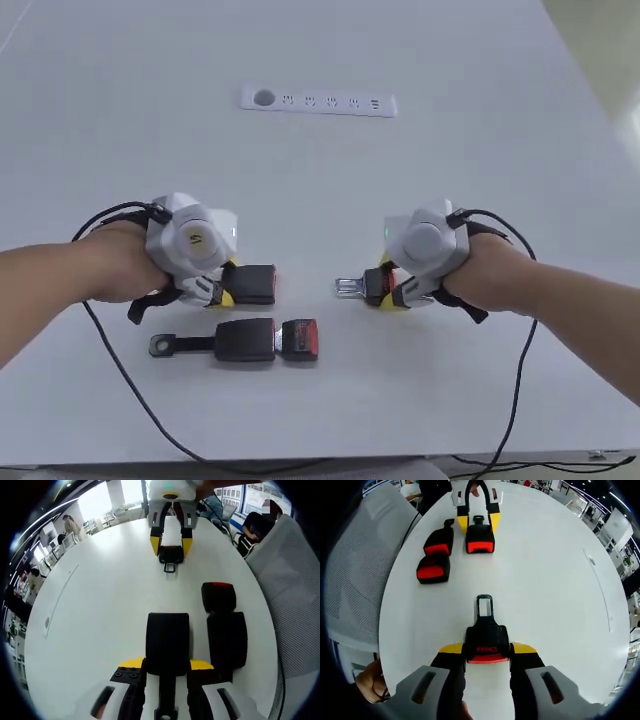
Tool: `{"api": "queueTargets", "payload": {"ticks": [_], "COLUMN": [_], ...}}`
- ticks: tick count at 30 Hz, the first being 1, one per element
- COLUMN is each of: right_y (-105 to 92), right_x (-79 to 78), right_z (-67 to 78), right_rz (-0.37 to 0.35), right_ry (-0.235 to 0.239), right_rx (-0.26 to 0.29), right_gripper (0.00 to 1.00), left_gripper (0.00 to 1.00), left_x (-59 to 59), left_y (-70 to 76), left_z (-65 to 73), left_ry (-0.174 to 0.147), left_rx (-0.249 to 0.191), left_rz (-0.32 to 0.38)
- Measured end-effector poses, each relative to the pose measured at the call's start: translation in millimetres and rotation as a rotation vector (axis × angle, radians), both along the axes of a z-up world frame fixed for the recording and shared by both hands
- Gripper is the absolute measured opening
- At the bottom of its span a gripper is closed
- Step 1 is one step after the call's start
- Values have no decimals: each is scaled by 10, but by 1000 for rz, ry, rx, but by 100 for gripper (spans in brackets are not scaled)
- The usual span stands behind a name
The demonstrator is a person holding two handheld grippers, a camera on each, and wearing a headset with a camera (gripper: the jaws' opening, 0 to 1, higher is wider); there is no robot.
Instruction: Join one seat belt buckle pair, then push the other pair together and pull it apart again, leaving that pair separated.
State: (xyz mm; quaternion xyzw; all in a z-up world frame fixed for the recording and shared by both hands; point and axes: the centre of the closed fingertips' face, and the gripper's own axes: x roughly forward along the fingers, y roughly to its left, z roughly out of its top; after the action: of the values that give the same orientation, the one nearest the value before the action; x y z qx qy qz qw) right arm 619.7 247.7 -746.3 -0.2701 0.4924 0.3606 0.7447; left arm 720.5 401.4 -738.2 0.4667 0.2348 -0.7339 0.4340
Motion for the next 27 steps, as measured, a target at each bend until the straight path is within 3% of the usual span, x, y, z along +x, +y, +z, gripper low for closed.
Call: {"api": "queueTargets", "payload": {"ticks": [8, 27], "right_y": [15, 362], "right_x": [18, 206], "right_z": [10, 19], "right_rz": [-18, 2], "right_ry": [6, -23], "right_rx": [18, 55], "right_gripper": [32, 31], "left_gripper": [31, 31], "left_x": [-20, -10], "left_y": [0, -5], "left_z": [6, 0], "left_ry": [11, 20], "left_rx": [-2, 12], "left_rz": [-9, 24]}}
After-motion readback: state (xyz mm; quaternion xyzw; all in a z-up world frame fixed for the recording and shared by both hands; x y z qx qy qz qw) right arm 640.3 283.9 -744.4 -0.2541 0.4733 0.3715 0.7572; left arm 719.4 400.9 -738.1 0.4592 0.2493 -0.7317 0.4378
